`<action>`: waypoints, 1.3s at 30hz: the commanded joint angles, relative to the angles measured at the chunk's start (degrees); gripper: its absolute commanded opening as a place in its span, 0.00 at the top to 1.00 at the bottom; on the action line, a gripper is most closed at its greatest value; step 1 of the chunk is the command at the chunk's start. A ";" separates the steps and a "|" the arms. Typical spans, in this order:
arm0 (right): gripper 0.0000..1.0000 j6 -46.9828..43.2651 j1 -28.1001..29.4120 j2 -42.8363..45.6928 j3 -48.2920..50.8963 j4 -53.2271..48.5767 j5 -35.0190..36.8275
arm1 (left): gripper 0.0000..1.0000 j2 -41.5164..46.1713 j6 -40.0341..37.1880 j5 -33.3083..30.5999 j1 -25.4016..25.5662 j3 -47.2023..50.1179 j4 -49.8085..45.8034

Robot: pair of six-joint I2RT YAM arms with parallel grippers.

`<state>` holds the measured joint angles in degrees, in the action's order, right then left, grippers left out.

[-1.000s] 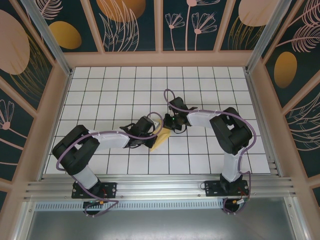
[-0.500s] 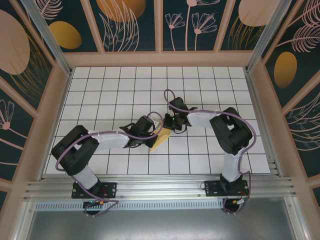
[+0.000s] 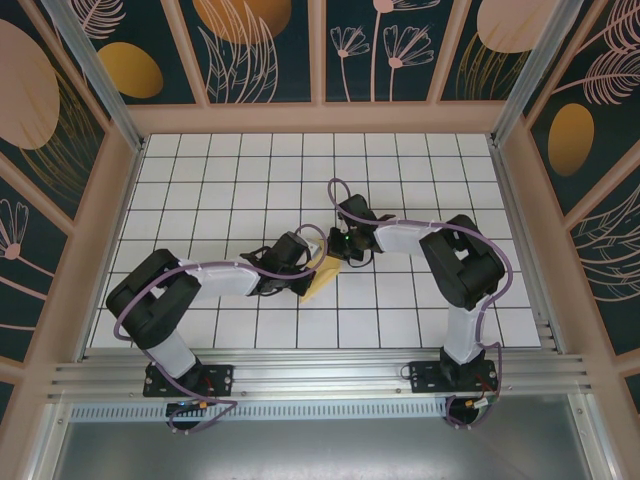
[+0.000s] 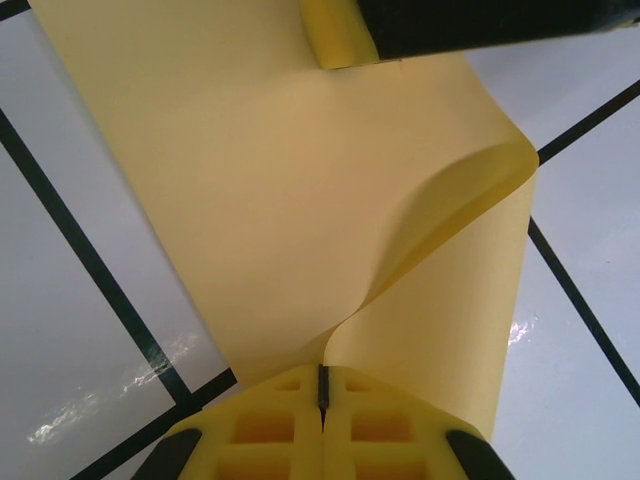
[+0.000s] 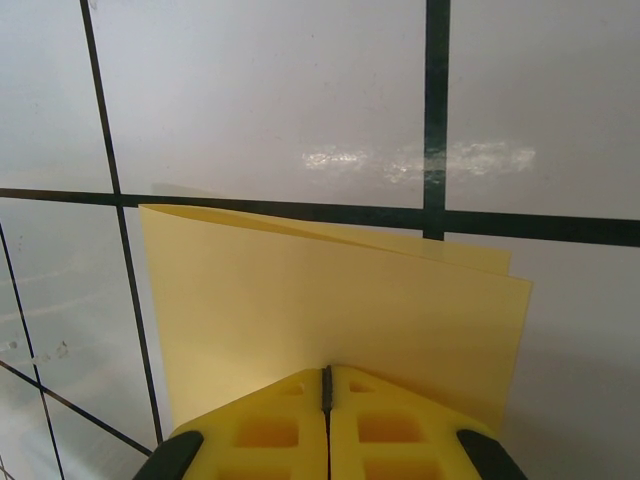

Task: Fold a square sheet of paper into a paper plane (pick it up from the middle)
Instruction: Third fold the triangle at the center of the table.

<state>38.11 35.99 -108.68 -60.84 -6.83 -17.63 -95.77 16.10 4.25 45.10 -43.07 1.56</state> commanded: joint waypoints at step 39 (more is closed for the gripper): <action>0.99 19.02 6.99 13.68 25.77 31.38 -7.16 | 0.95 -1.79 -1.16 -0.28 -0.36 0.49 -1.34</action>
<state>56.99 42.76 -95.07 -34.11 22.57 -24.10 -95.90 16.10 4.23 45.10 -42.65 3.05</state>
